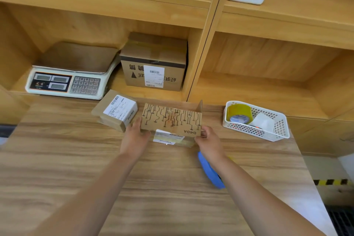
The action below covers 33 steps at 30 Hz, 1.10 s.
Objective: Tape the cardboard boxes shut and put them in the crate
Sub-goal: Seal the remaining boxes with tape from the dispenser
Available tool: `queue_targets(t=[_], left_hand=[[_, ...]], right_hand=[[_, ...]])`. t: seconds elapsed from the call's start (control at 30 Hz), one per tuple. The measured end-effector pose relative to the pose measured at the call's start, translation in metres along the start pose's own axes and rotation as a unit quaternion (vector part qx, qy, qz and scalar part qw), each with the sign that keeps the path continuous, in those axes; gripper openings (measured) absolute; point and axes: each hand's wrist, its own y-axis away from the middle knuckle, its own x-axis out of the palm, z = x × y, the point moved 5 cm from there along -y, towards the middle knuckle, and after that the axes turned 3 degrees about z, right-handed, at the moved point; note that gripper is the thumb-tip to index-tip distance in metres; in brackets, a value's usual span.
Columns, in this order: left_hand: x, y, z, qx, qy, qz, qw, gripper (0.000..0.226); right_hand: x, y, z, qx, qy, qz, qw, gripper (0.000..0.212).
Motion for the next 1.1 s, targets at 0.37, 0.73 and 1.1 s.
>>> queue_targets(t=[0.37, 0.73, 1.1], left_hand=[[-0.02, 0.079, 0.061, -0.061, 0.089, 0.019, 0.994, 0.02], [-0.022, 0.104, 0.109, -0.074, 0.081, 0.092, 0.99, 0.021], [-0.015, 0.107, 0.122, -0.098, 0.003, 0.146, 0.984, 0.042]], right_hand=[[0.034, 0.066, -0.031, 0.04, 0.044, -0.041, 0.997, 0.014], [0.064, 0.134, -0.059, 0.058, -0.048, -0.08, 0.994, 0.025], [0.061, 0.145, -0.069, 0.075, -0.065, -0.106, 0.989, 0.029]])
